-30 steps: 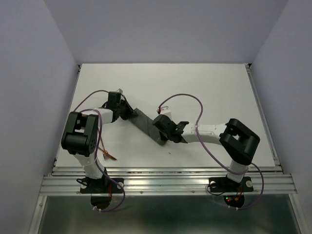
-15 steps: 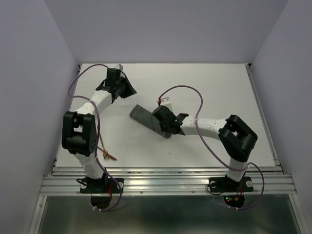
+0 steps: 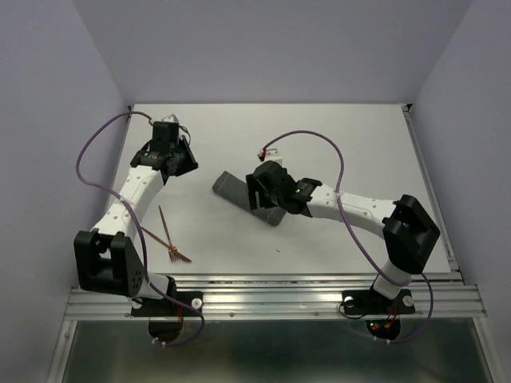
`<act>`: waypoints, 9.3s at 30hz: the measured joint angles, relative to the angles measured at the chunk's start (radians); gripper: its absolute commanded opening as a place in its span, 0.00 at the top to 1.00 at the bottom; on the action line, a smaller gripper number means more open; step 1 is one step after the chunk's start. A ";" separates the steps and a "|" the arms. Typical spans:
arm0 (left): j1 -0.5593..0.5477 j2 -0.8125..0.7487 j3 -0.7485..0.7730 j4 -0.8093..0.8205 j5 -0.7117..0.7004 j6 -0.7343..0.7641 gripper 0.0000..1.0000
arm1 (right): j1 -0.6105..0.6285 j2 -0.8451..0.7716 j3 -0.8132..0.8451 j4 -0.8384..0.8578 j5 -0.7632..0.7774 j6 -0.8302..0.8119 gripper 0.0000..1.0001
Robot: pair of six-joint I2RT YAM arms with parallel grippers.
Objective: Fold the napkin into a case and place the utensils inside
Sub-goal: Move the fork to the center of the board, then pick up the fork from the center of the board, then insert the fork into the folded napkin, then move the knife to the center of the board.
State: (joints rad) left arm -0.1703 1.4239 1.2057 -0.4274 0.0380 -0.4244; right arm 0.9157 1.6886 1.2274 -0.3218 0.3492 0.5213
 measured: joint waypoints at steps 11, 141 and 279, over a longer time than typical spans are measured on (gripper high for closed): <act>0.216 -0.133 -0.264 -0.185 -0.153 -0.103 0.43 | 0.000 0.019 0.000 0.019 -0.124 -0.038 0.19; 0.254 -0.013 -0.152 -0.007 0.164 -0.156 0.63 | 0.123 0.087 0.277 -0.120 -0.003 -0.420 0.99; 0.231 -0.135 -0.199 -0.241 -0.115 -0.093 0.21 | -0.097 -0.002 0.032 -0.091 -0.079 -0.385 0.18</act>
State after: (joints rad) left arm 0.0605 1.2884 1.0065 -0.6682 -0.0769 -0.5175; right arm 0.8192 1.6863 1.2594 -0.4126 0.2707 0.1360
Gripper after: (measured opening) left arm 0.772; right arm 0.821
